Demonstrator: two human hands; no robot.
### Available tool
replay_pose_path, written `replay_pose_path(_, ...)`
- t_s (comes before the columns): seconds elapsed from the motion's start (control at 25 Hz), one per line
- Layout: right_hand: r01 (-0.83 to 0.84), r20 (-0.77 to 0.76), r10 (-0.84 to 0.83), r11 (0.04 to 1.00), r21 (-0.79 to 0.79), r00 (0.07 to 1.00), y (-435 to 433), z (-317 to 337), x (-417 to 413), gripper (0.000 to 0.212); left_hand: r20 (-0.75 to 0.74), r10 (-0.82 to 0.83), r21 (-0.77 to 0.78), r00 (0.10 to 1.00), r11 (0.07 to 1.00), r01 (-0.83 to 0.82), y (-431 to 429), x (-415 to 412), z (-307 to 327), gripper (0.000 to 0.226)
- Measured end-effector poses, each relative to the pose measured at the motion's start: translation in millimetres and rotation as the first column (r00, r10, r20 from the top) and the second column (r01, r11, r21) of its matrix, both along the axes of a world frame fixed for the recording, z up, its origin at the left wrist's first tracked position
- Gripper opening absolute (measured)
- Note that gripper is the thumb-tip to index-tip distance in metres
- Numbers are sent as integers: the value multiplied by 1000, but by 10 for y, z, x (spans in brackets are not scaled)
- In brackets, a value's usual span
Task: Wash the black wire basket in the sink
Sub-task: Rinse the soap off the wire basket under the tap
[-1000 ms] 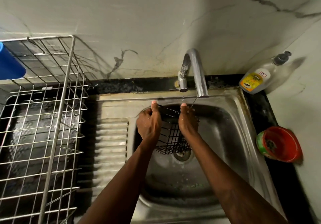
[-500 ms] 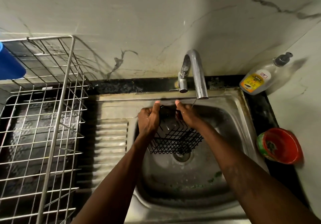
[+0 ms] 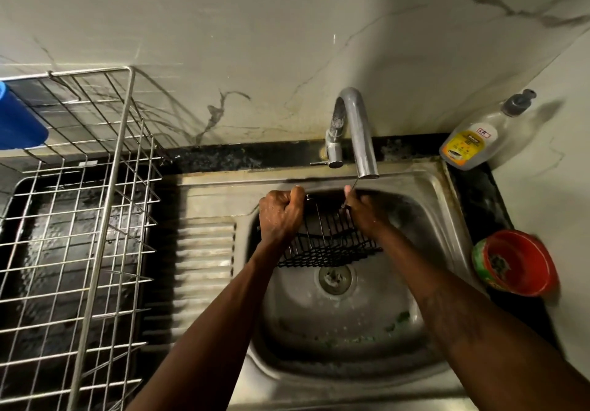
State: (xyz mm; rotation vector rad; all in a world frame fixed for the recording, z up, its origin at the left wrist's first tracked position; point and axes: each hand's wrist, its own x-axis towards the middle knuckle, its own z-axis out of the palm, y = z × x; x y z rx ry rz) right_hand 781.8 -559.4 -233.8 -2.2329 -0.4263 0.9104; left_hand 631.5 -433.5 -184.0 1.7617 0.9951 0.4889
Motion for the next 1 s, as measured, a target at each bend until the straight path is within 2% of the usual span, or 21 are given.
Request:
replay_pose_path(0.08,52,31,-52,999,10,998,-9,-61,-82,83,-18,-5,16,1000,1000,5,38,-19,-18,57)
replay_pose_path(0.12,37,53,-42,995,96,998,86,10,-209,83,-36,15,27,999,1000,-14,70,-4,-24,57)
replay_pose_path(0.2,-84,172,37,957,276,984,304,284,-490,66,-47,39,19,998,999,-39,112,40,-24,57)
replay_pose_path(0.28,-225,325,111,914,338,939,382,447,-614,51,-41,43,12,998,999,-43,120,58,-25,55)
replay_pose_path(0.36,-210,263,148,950,229,953,195,347,-408,57,-21,37,-24,999,999,-37,99,24,-62,55)
replay_pose_path(0.44,-85,190,85,996,-9,978,-98,166,-150,74,22,64,-81,998,995,-62,55,-46,-137,55)
replay_pose_path(0.52,-71,256,116,981,-179,960,-226,108,-42,75,60,131,-157,990,980,-121,33,-120,-221,52)
replay_pose_path(0.6,-98,395,210,954,-285,895,-139,158,-98,68,42,131,-182,991,976,-121,69,-210,-288,43)
replay_pose_path(0.64,-118,458,270,935,-334,847,-88,207,-158,65,21,56,-137,998,989,-53,94,-249,-307,45)
replay_pose_path(0.68,-131,520,331,914,-384,788,-28,280,-227,61,-76,-70,-9,995,998,70,115,-257,-317,51)
replay_pose_path(0.72,-147,567,390,893,-425,725,34,337,-289,58,-248,-164,156,955,966,206,105,-231,-329,56)
replay_pose_path(0.76,-155,598,429,878,-454,677,107,413,-341,57,-425,-177,298,888,899,321,52,-160,-303,57)
replay_pose_path(0.8,-161,602,461,860,-484,652,188,498,-388,57,-500,-142,395,854,841,371,-25,-58,-279,54)
replay_pose_path(0.84,-162,604,478,850,-502,637,262,556,-415,57,-494,-126,425,860,828,365,-143,57,-252,51)
replay_pose_path(0.88,-168,620,484,851,-497,617,323,637,-430,55,-439,-139,379,888,867,323,-279,167,-234,51)
replay_pose_path(0.92,-196,626,495,852,-485,603,357,722,-424,53,-355,-124,268,926,936,228,-391,249,-192,53)
replay_pose_path(0.96,-244,634,504,856,-455,586,357,810,-403,51,-252,-56,126,966,988,90,-434,308,-153,54)
replay_pose_path(1.0,-305,648,500,866,-397,574,301,887,-369,49,-186,40,-29,982,999,-46,-411,355,-159,52)
